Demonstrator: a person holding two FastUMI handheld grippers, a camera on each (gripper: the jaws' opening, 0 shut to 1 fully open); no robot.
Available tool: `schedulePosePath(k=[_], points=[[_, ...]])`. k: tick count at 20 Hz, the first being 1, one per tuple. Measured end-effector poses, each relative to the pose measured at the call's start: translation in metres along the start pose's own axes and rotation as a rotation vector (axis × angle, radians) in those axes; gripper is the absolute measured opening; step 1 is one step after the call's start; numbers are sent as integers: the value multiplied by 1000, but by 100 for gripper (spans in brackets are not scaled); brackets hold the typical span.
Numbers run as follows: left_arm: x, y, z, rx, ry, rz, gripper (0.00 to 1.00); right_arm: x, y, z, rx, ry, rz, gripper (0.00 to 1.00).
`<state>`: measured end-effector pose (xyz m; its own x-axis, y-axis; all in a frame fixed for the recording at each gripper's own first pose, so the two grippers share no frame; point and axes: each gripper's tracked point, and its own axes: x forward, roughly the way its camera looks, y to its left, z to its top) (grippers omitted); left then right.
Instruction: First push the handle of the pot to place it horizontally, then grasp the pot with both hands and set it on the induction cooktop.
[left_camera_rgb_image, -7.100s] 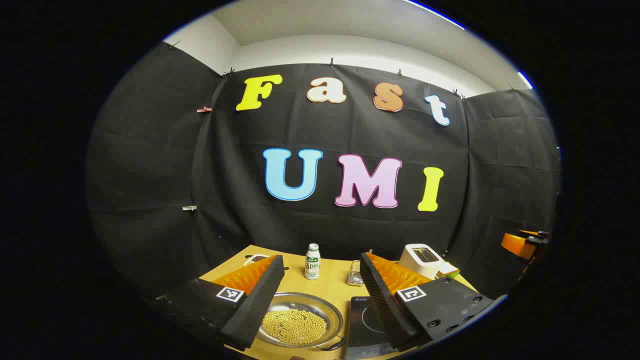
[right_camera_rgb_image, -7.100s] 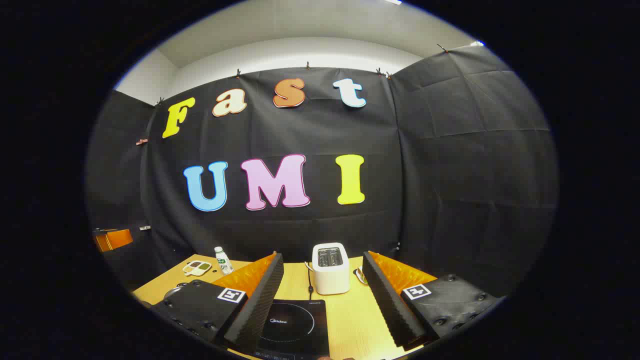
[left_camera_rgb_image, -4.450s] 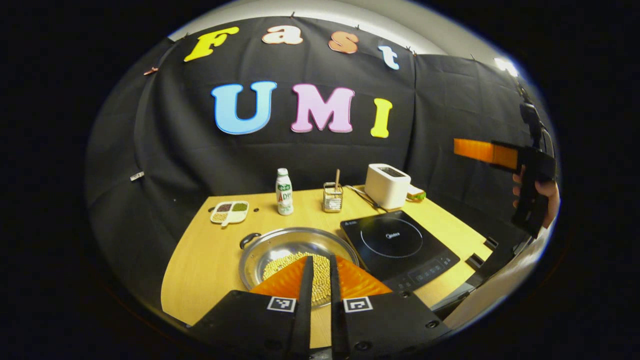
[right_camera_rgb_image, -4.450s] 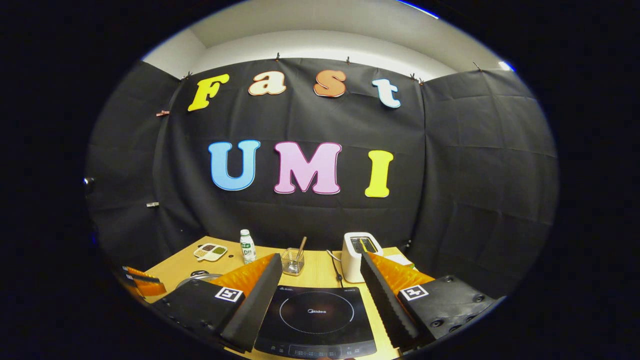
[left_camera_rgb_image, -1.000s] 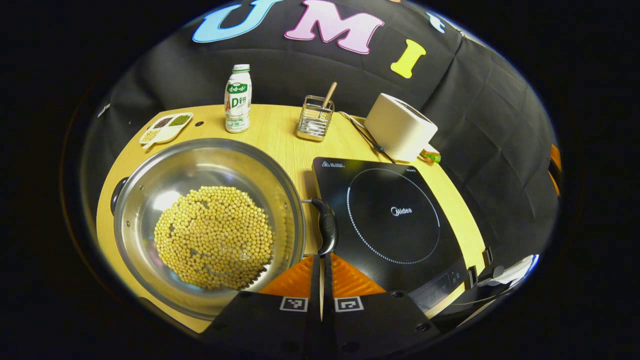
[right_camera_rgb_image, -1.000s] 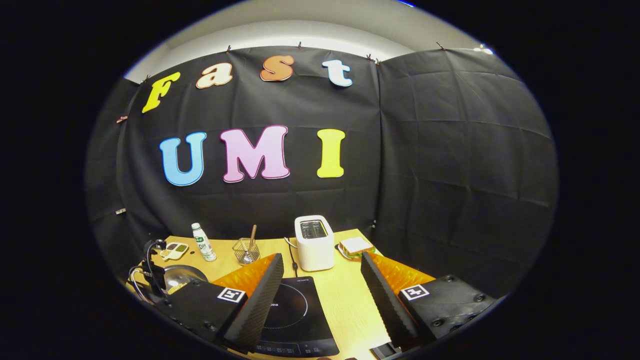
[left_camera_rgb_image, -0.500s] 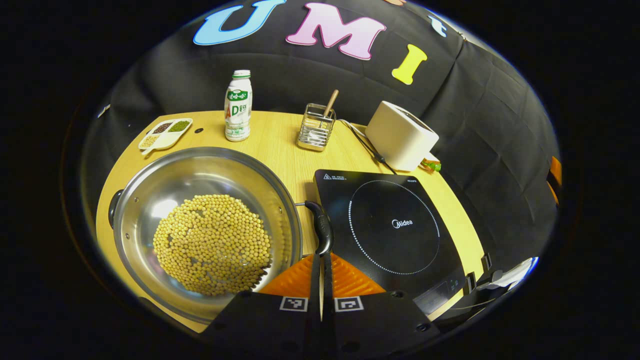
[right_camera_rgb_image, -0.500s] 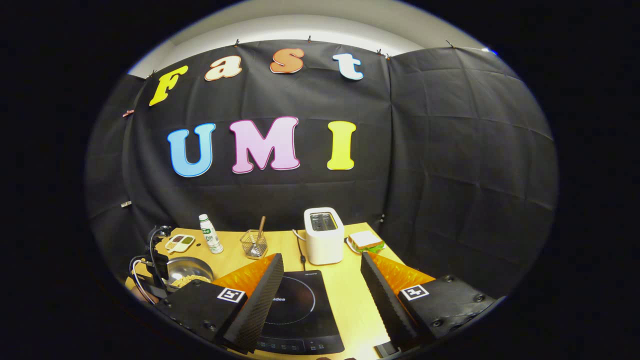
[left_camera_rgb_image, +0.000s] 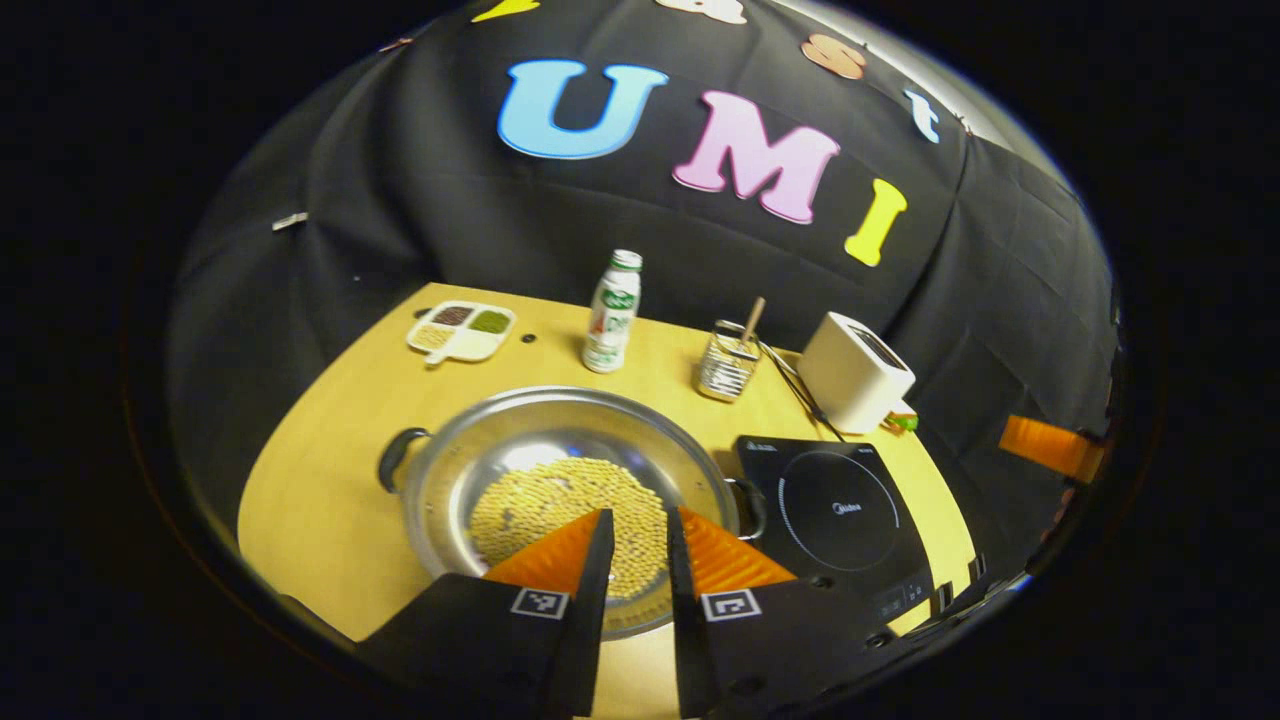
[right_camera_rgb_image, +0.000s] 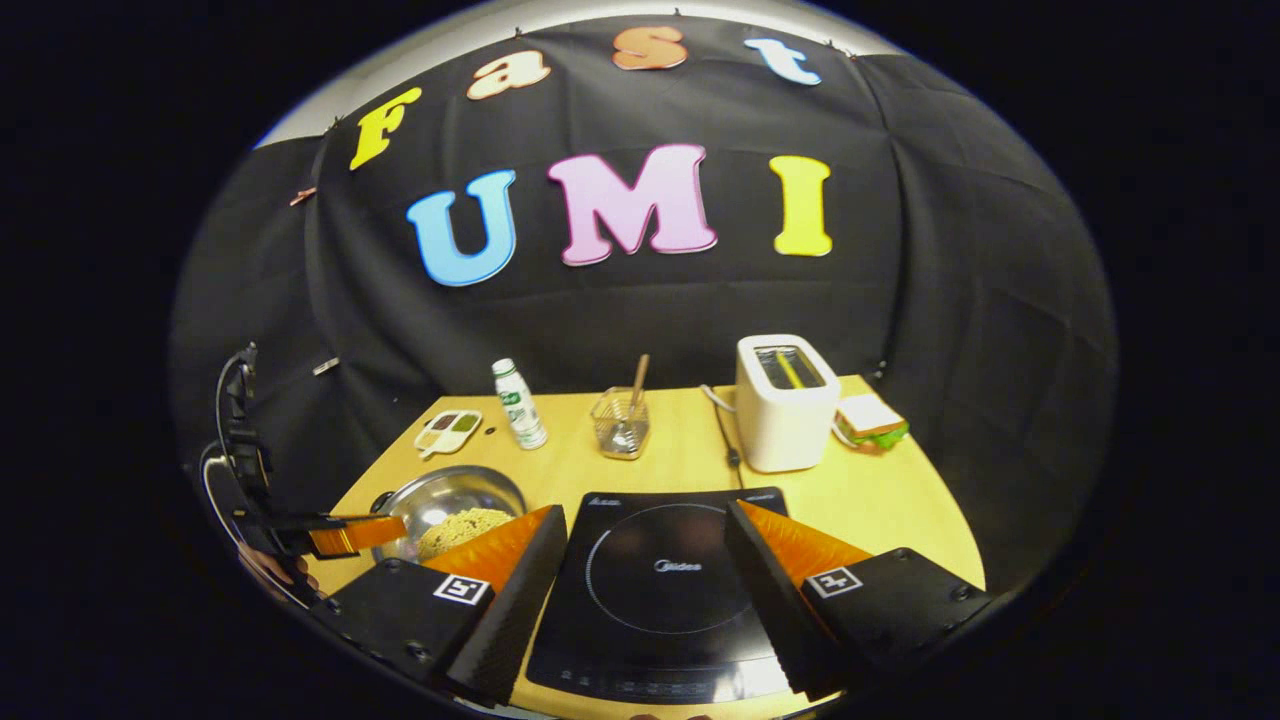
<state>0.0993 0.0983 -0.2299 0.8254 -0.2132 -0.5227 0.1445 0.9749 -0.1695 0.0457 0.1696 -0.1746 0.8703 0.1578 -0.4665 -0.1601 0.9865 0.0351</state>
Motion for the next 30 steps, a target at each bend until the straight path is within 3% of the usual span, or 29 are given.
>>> schedulePosePath(k=[1,4,5,6,13,20,30], points=[[-9,14,8,0,-18,14,38,11,12,-6,-3,27,23,99],[-27,38,21,-18,-59,-1,83,35,45,-25,0,118,88,99],[-27,50,22,-19,-69,9,87,42,56,-31,6,147,104,99],[-31,62,23,-13,-74,28,96,48,63,-37,16,173,111,99],[-19,134,34,66,-68,120,95,95,103,-74,93,315,145,99],[14,162,26,37,-29,89,96,124,117,-118,136,407,123,99],[61,178,8,12,38,22,95,149,123,-152,143,438,92,99]])
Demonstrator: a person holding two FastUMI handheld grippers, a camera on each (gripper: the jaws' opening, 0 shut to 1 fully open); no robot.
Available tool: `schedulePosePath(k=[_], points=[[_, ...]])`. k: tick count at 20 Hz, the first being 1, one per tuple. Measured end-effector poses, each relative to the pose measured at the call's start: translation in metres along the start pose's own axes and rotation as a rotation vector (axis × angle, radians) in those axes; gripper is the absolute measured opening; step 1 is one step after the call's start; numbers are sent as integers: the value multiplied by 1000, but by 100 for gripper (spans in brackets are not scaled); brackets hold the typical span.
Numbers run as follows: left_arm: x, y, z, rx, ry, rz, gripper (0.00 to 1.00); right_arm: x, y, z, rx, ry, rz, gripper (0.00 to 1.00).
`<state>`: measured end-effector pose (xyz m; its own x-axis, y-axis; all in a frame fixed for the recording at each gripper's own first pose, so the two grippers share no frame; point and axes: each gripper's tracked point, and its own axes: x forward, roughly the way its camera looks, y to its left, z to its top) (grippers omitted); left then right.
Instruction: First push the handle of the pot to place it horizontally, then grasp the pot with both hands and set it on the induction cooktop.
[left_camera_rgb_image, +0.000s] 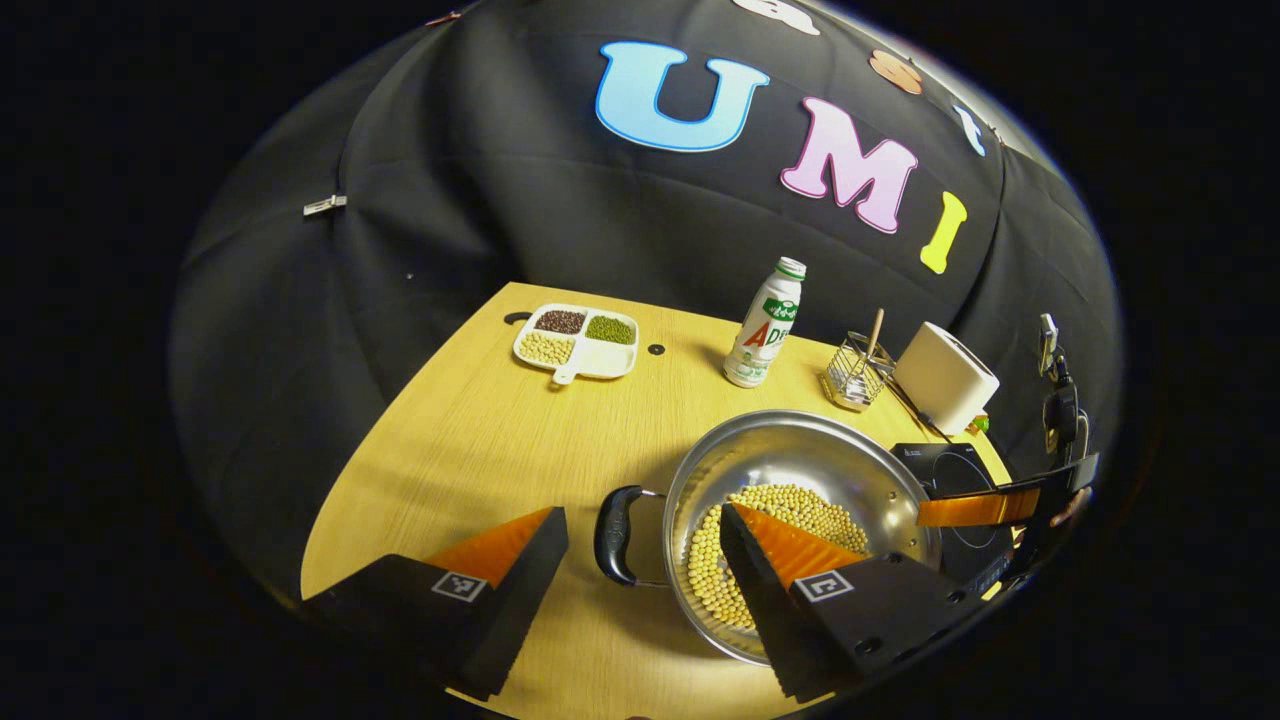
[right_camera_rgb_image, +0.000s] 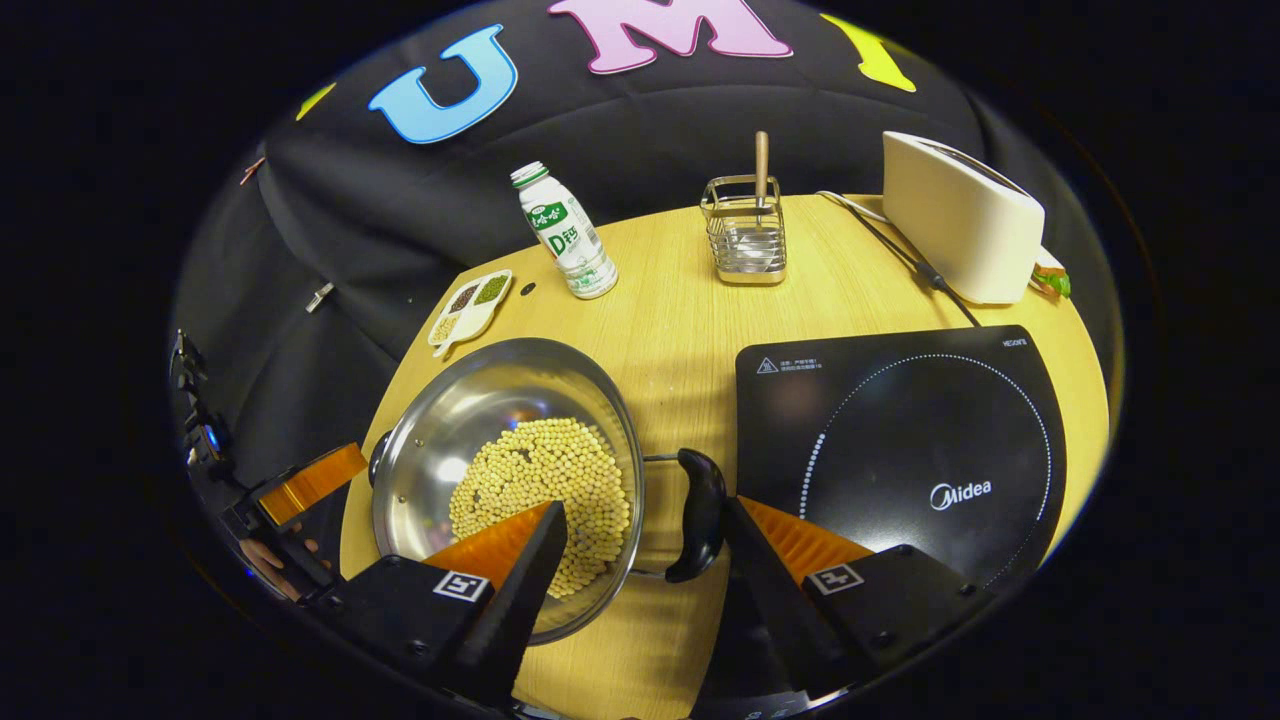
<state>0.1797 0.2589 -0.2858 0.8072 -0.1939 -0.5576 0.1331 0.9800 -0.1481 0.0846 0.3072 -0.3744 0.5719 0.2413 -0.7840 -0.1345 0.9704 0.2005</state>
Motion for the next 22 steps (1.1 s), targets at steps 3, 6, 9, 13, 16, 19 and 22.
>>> schedulePosePath(k=[3,6,9,13,16,19,22], points=[[13,-1,-8,-19,30,-37,95,6,2,0,-33,-14,-8,99],[24,2,-15,-35,58,-55,94,16,6,-1,-50,-20,-3,99],[33,8,-23,-48,87,-56,93,30,12,0,-30,-15,-2,97],[37,14,-34,-59,125,-69,86,47,10,-1,-40,-22,-35,83],[38,18,-36,-68,127,-76,82,54,11,-1,-47,-22,-42,77],[40,19,-38,-67,134,-81,76,60,5,-1,-81,-25,-76,77],[43,26,-40,-75,135,-69,66,64,3,-3,-82,-25,-97,65]])
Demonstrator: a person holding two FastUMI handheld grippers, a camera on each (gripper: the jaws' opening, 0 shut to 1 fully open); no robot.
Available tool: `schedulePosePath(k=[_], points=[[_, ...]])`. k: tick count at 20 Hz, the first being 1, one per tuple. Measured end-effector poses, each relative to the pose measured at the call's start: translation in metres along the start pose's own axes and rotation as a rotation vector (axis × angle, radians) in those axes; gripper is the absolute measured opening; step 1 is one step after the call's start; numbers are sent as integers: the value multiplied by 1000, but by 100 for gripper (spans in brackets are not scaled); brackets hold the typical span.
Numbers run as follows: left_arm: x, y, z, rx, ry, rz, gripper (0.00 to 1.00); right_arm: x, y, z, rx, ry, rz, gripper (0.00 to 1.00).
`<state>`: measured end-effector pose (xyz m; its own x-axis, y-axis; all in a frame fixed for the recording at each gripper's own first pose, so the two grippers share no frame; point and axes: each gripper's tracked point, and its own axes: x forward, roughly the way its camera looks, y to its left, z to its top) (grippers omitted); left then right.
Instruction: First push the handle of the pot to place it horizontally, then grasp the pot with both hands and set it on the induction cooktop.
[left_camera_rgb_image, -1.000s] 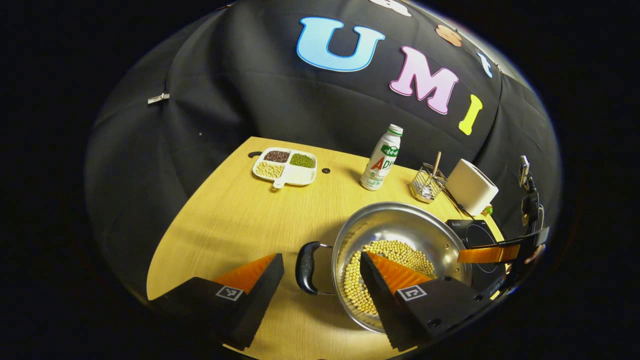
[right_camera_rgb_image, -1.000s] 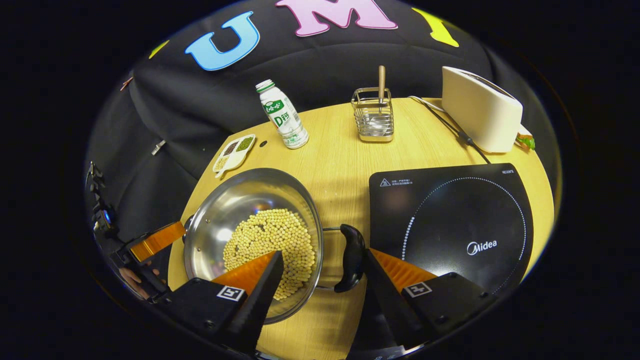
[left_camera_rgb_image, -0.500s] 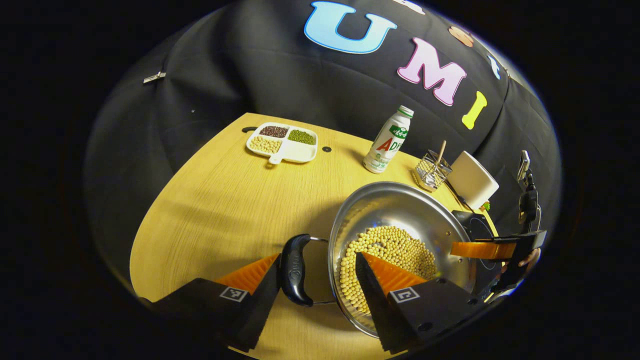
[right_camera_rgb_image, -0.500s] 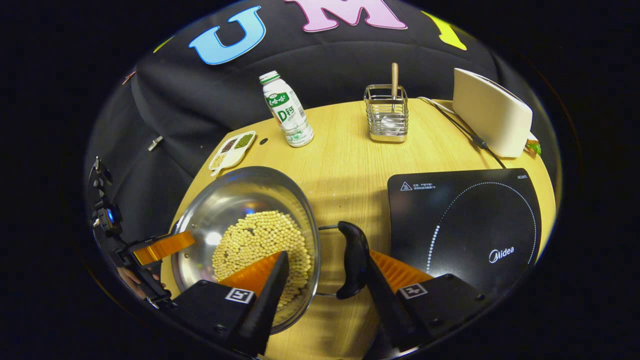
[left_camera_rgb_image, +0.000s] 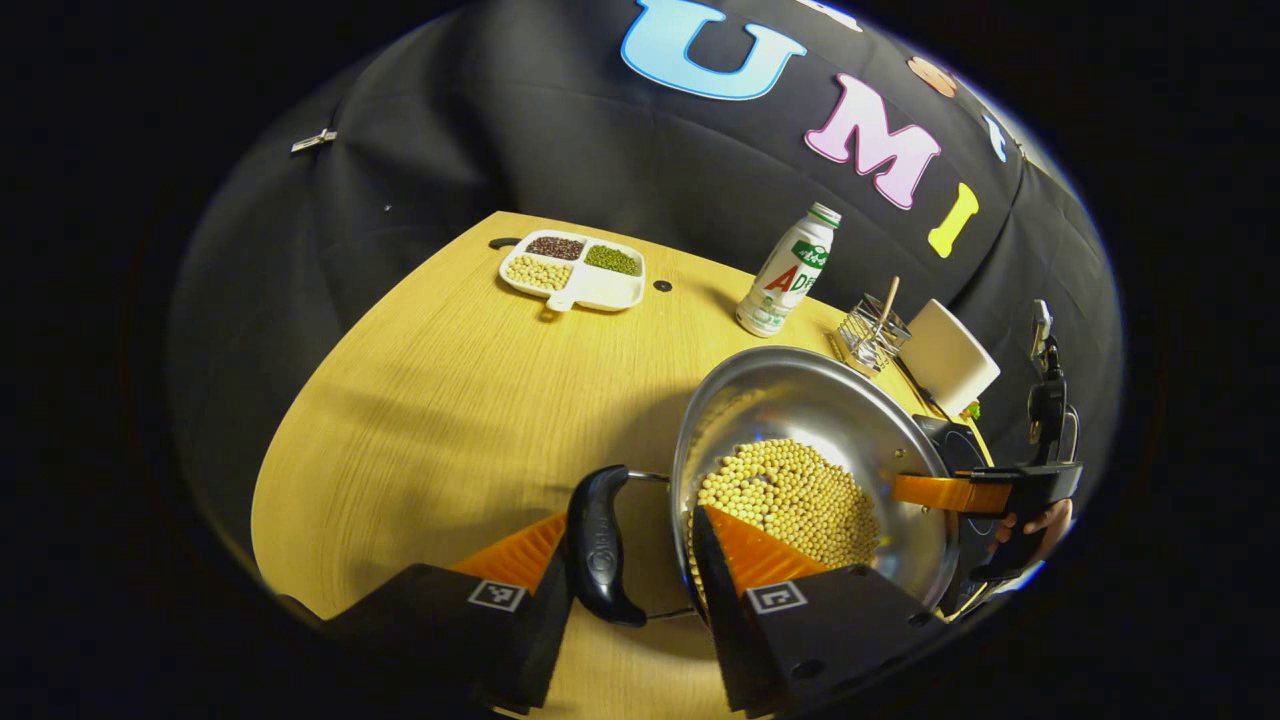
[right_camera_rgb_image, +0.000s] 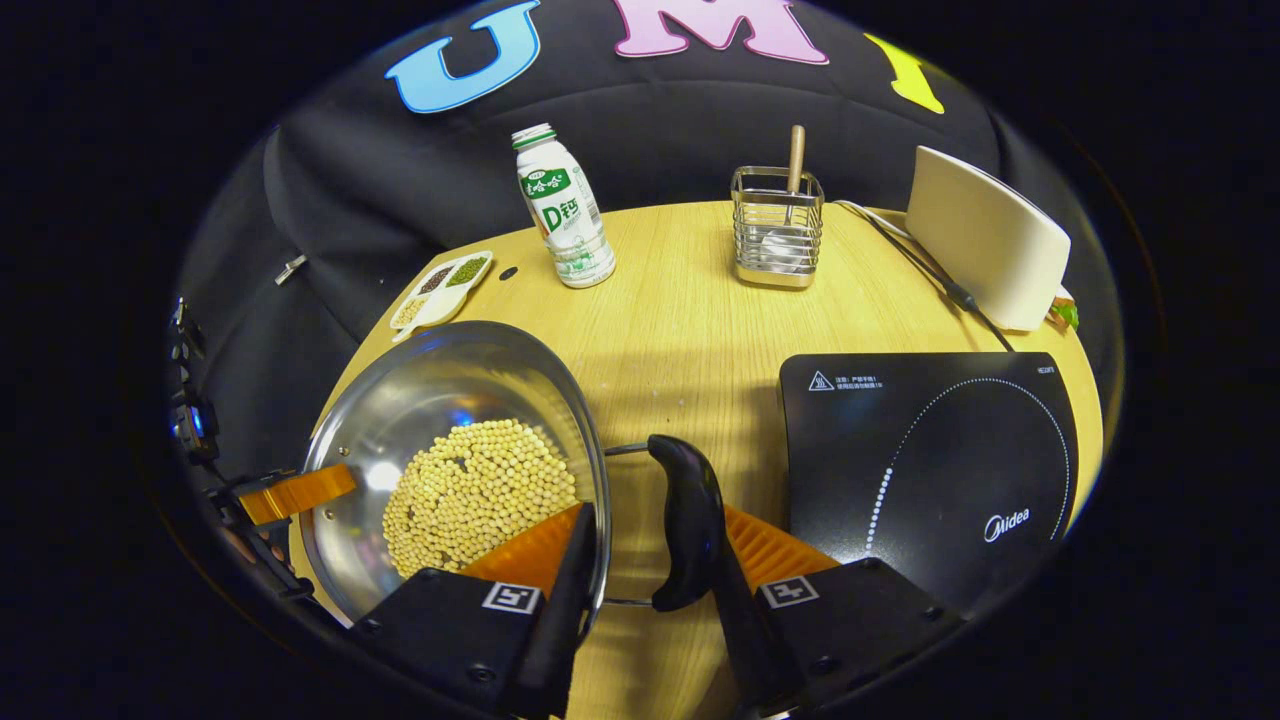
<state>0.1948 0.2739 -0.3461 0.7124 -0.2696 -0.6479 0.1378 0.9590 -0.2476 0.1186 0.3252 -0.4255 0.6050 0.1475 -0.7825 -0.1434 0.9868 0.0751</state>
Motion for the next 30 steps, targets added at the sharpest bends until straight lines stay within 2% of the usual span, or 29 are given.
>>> schedulePosePath(k=[1,2,3,6,10,14,17,18,19,24,25,26,28,29,30], points=[[2,1,-2,-7,10,1,65,-3,0,1,7,4,0,65],[1,0,-6,-13,19,3,65,-1,0,1,12,11,3,58],[1,0,-4,-15,18,8,64,-1,0,-1,22,18,3,62],[2,-1,-4,4,19,13,59,-2,-1,-1,23,26,-2,55],[0,-4,-8,26,28,21,55,-8,-3,-3,-5,30,-17,51],[-11,-8,-12,18,39,23,53,-22,-5,-2,-13,22,-25,51],[-23,-19,-2,41,27,30,54,-36,-5,4,-8,17,-16,51],[-27,-22,0,50,26,33,54,-42,-7,5,0,20,-15,47],[-32,-27,3,61,26,34,54,-48,-10,7,7,19,-14,51],[-46,-68,13,93,28,18,53,-81,-35,17,49,8,-24,46],[-49,-78,15,99,26,13,54,-88,-43,19,55,7,-27,46],[-49,-89,14,104,28,7,54,-94,-51,21,59,4,-31,51],[-49,-112,16,111,27,-3,54,-107,-68,26,69,1,-38,51],[-48,-122,17,113,27,-8,54,-113,-78,29,72,0,-41,46],[-46,-133,16,113,28,-14,54,-118,-88,32,72,-4,-45,51]])
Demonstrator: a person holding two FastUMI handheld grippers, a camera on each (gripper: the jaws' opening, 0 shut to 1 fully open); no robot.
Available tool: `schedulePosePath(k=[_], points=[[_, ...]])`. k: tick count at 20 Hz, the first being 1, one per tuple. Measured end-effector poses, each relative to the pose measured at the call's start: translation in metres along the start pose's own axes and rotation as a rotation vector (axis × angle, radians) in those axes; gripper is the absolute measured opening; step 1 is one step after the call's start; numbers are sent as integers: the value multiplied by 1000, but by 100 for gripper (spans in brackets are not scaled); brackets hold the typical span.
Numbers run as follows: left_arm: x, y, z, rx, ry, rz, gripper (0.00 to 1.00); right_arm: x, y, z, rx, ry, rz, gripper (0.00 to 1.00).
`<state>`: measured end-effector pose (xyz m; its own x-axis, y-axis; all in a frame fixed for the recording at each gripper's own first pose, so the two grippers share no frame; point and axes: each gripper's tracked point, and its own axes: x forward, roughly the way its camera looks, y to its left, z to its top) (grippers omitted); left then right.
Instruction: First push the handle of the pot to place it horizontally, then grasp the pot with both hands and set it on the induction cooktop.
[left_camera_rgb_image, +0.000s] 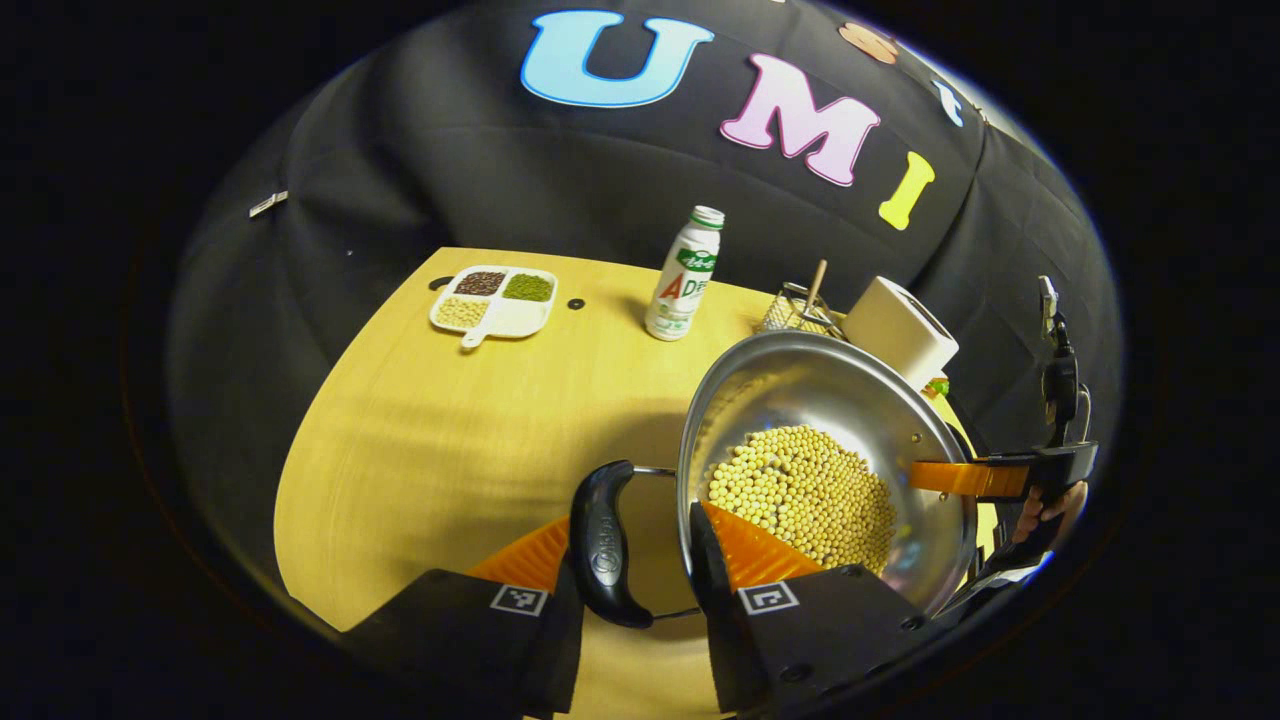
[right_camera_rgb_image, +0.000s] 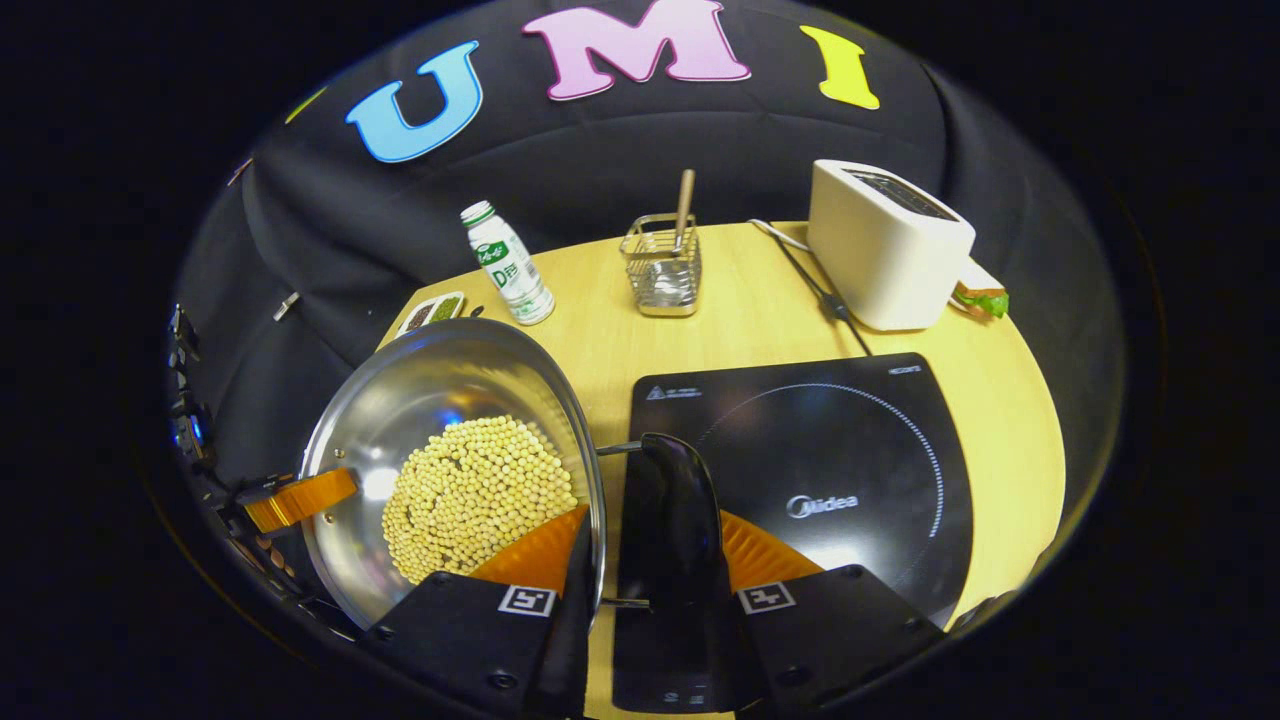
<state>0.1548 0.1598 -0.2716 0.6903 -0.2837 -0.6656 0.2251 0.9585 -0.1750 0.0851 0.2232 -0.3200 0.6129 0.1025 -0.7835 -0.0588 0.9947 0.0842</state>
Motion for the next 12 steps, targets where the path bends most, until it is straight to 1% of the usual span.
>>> schedulePosePath(k=[1,2,3,5,6,7,8,9,10,12], points=[[2,-11,2,-1,2,-6,54,-5,-9,4,0,-7,-4,46],[4,-22,4,1,3,-13,54,-8,-19,9,4,-13,-9,51],[7,-32,6,5,4,-17,54,-12,-29,12,8,-17,-13,46],[13,-54,8,16,2,-27,54,-19,-49,16,21,-21,-19,46],[18,-66,10,22,2,-33,54,-22,-59,18,28,-21,-23,51],[20,-76,12,27,3,-38,54,-25,-69,19,36,-21,-26,46],[22,-86,12,32,6,-42,56,-27,-79,20,47,-20,-29,51],[25,-96,12,38,10,-47,54,-30,-89,21,59,-18,-31,46],[31,-107,12,43,13,-51,54,-31,-99,22,68,-15,-33,51],[40,-127,13,51,22,-59,54,-35,-119,23,84,-13,-40,51]])
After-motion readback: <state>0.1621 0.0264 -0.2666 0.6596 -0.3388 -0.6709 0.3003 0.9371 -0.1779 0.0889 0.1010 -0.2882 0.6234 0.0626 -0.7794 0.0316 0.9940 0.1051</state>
